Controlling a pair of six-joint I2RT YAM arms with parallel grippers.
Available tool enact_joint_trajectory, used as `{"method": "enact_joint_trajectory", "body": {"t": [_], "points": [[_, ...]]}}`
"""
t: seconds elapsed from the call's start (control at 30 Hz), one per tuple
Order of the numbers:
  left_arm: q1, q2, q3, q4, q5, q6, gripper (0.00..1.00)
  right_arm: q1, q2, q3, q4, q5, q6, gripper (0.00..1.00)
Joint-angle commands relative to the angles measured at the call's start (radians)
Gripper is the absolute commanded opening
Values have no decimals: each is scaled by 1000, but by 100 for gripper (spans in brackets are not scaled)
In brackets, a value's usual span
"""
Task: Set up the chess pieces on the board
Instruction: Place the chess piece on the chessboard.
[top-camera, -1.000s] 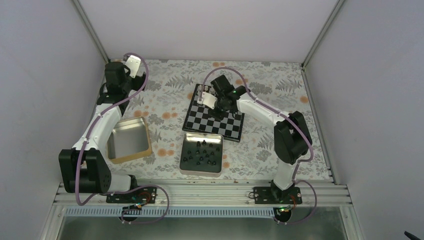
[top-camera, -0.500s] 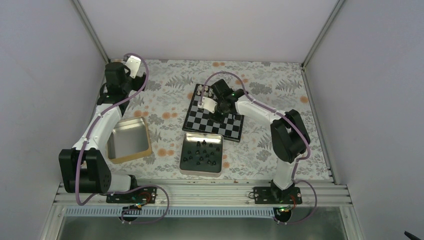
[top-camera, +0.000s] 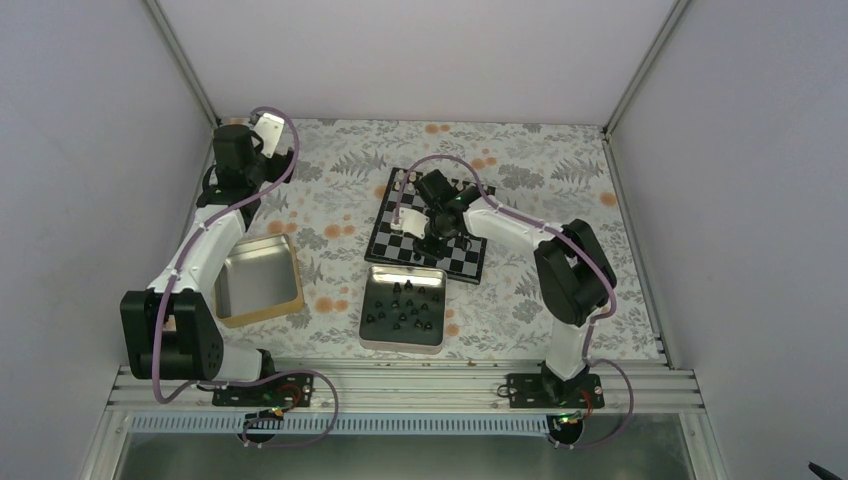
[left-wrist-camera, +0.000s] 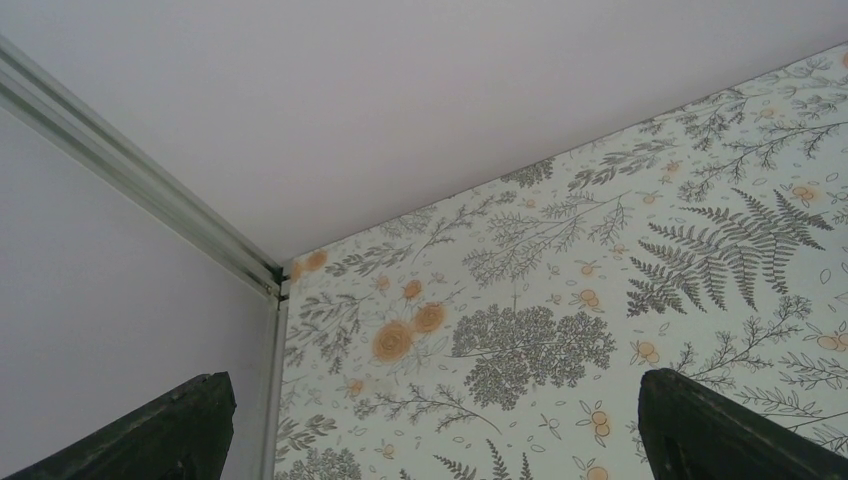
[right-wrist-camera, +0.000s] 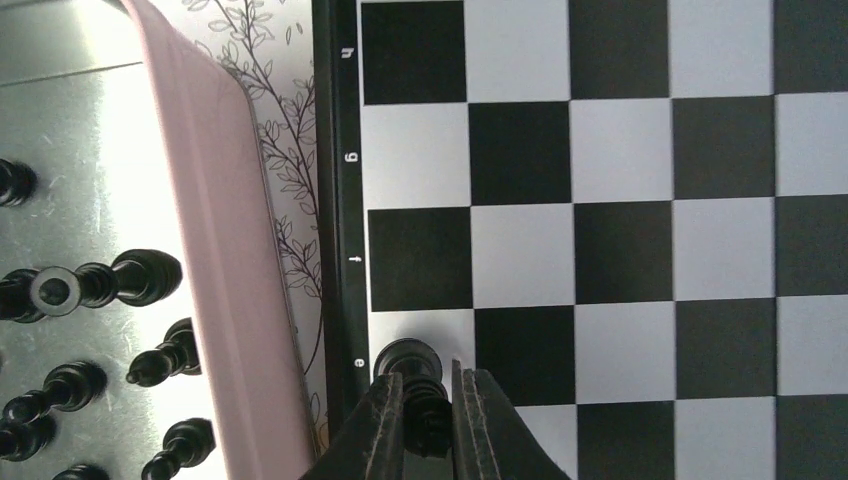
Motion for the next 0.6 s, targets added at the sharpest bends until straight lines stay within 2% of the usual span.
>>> {"method": "enact_joint_trajectory", "body": {"t": [0.0,0.57], "points": [[7,11,0,20,-4,8,100,11,25,-14,-6,-24,-5,6],[6,25,5,20,-4,11,100,14,34,-17,-16,-22,-14,8]]}}
